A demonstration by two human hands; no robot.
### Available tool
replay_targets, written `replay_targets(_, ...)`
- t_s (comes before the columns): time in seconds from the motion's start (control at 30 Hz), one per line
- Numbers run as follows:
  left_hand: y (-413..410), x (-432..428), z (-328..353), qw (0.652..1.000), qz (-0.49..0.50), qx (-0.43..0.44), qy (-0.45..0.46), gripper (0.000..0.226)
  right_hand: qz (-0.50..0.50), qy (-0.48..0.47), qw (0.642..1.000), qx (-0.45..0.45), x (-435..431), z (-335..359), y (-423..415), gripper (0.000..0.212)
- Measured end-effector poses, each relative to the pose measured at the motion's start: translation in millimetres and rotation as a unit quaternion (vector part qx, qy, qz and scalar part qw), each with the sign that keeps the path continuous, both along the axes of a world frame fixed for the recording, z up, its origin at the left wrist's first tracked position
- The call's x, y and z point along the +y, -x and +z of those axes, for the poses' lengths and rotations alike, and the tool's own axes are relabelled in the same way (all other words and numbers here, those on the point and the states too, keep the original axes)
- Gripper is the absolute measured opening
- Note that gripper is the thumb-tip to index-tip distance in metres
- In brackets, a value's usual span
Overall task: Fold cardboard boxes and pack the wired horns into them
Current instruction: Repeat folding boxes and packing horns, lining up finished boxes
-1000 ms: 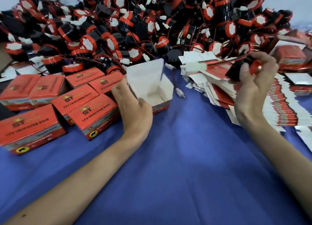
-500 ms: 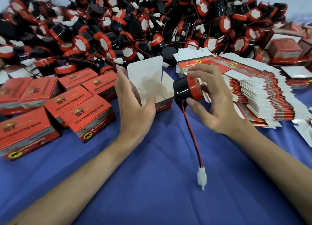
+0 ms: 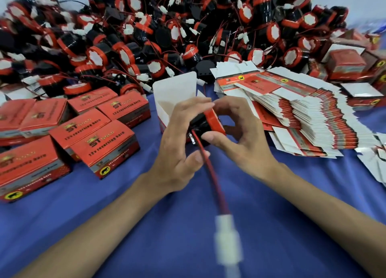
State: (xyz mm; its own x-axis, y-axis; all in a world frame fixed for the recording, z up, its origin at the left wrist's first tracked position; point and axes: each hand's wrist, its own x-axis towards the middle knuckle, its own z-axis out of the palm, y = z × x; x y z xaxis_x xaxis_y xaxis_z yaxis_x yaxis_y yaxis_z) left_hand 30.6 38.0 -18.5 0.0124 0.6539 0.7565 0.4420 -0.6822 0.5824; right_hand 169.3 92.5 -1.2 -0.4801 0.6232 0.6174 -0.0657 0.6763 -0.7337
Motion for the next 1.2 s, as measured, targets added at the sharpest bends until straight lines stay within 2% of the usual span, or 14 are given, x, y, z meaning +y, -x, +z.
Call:
replay_targets(0.17, -1.4, -4.4, 6.9, 1.0, 0.006, 0.005, 0.014, 0.074, 0.026, 0.05, 0.998, 0.016, -0.8, -2.0, 2.7, 0.042)
replay_targets(0.27, -2.2, 0.5, 5.7, 1.0, 0.003, -0.011, -0.01, 0.05, 0.04, 0.092, 0.994, 0.043, -0.5, -2.9, 3.0, 0.037)
replay_targets(0.3, -2.1, 5.1, 8.0, 0.999, 0.017, -0.04, 0.014, 0.048, 0.04, 0.106, 0.992, 0.05, -1.0, -2.4, 3.7, 0.034)
replay_targets(0.37, -2.5, 12.4, 16.5, 0.99, 0.066, -0.087, 0.085, 0.062, 0.042, 0.137, 0.988, 0.05, -0.9, -1.1, 4.4, 0.025)
replay_targets(0.4, -1.4, 14.6, 13.5, 0.991, 0.093, -0.073, 0.066, 0.067, 0.057, 0.161, 0.984, 0.055, -1.5, 1.2, 4.4, 0.021)
replay_targets(0.47, -5.9, 6.8, -0.5, 0.989, 0.106, 0.065, -0.08, 0.074, 0.108, 0.229, 0.963, 0.09, -1.2, 7.1, 2.6, 0.017)
replay_targets(0.53, -1.6, 4.2, -11.5, 0.967, 0.115, 0.153, -0.166, 0.073, 0.135, 0.271, 0.946, 0.114, 2.5, 12.0, -3.8, 0.042)
replay_targets(0.7, 1.5, 7.4, -6.9, 0.966, 0.176, 0.127, -0.14, 0.03, 0.167, 0.24, 0.955, 0.047, 6.9, 15.5, -5.9, 0.078)
replay_targets(0.73, 1.9, 7.0, -7.0, 0.966, 0.187, 0.115, -0.136, 0.025, 0.174, 0.236, 0.956, 0.032, 7.5, 13.3, -5.8, 0.075)
replay_targets(0.87, 5.0, 7.1, -4.7, 0.962, 0.227, 0.082, -0.131, 0.021, 0.199, 0.237, 0.951, -0.022, 6.8, 5.6, -5.5, 0.03)
replay_targets(1.0, 1.0, 4.2, -2.3, 0.96, 0.231, 0.068, -0.144, 0.02, 0.208, 0.285, 0.935, -0.024, 11.8, 1.4, -8.0, 0.021)
replay_targets(1.07, 2.0, 4.0, -2.1, 0.958, 0.242, 0.056, -0.14, 0.028, 0.246, 0.302, 0.919, -0.061, 15.3, 0.7, -10.3, 0.035)
replay_targets(1.13, 3.0, 5.3, -1.2, 0.958, 0.256, 0.038, -0.124, 0.034, 0.324, 0.334, 0.877, -0.121, 16.5, 1.3, -12.2, 0.056)
replay_targets(1.2, 4.3, 6.3, -1.0, 0.961, 0.251, 0.017, -0.112, 0.031, 0.377, 0.357, 0.838, -0.169, 16.4, 1.6, -13.6, 0.056)
